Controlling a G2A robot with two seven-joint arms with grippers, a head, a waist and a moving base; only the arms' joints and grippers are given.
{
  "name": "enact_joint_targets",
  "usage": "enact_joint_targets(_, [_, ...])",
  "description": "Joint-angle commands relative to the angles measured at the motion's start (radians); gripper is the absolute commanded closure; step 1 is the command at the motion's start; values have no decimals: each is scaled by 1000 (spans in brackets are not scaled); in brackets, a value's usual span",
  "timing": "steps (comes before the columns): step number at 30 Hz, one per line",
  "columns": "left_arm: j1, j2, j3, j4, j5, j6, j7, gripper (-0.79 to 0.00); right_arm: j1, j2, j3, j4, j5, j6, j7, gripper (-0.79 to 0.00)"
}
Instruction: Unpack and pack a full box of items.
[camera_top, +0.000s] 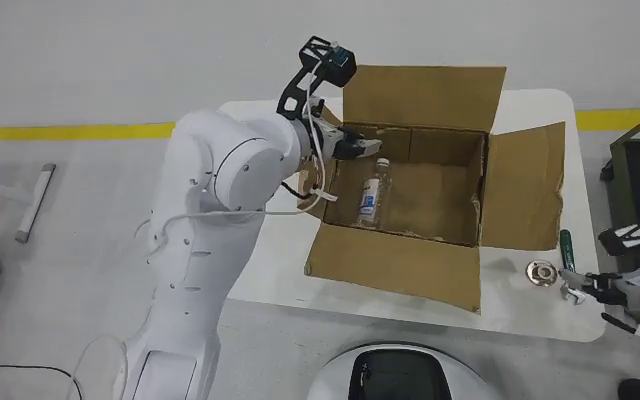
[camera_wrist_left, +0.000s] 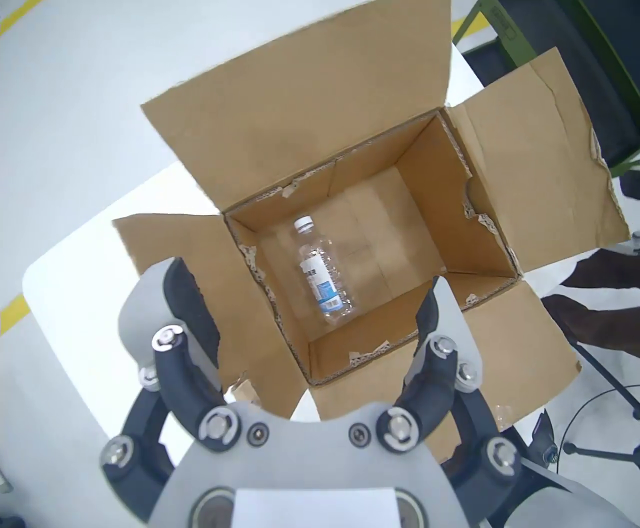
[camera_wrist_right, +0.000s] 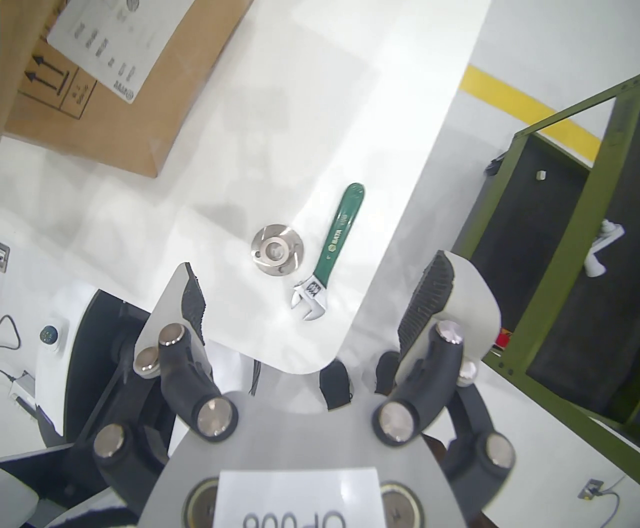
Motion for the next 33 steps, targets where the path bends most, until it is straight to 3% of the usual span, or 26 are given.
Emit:
enact_joint_targets(1, [5,4,-12,-7,10,0,-3,-785,27,3,-67,16,-34,19,4,-785])
enact_joint_targets(5, [16,10,-21,-16,16,4,-5,-785,94,11,-166,73,-115,13,46,-785])
enact_joint_targets(6, [19,11,-20,-19,17,6,-6,-785,113,13,-184,84,-136,14,56,-637])
enact_joint_targets(7, [23,11,-19,-23,15,8,-5,-785,131,14,-206,96,-145,10,66,-382])
enact_joint_targets(11, [29,13,-15,-28,6,17,-9,-785,198,20,-271,140,-181,-2,108,-283])
enact_joint_targets(17, [26,14,-12,-27,-24,46,-11,-785,253,24,-333,165,-222,10,168,-231])
enact_joint_targets(19, [25,16,-13,-27,-18,50,-7,-785,256,25,-337,170,-227,13,178,-252])
enact_joint_targets(20, [24,17,-15,-27,-15,50,-5,-785,256,25,-337,173,-229,14,179,-299])
enact_joint_targets(29, [19,26,-31,-26,-3,44,0,-785,246,28,-334,183,-241,15,185,-280])
enact_joint_targets(33, [19,29,-34,-27,-16,49,-2,-785,240,29,-333,182,-254,19,187,-317])
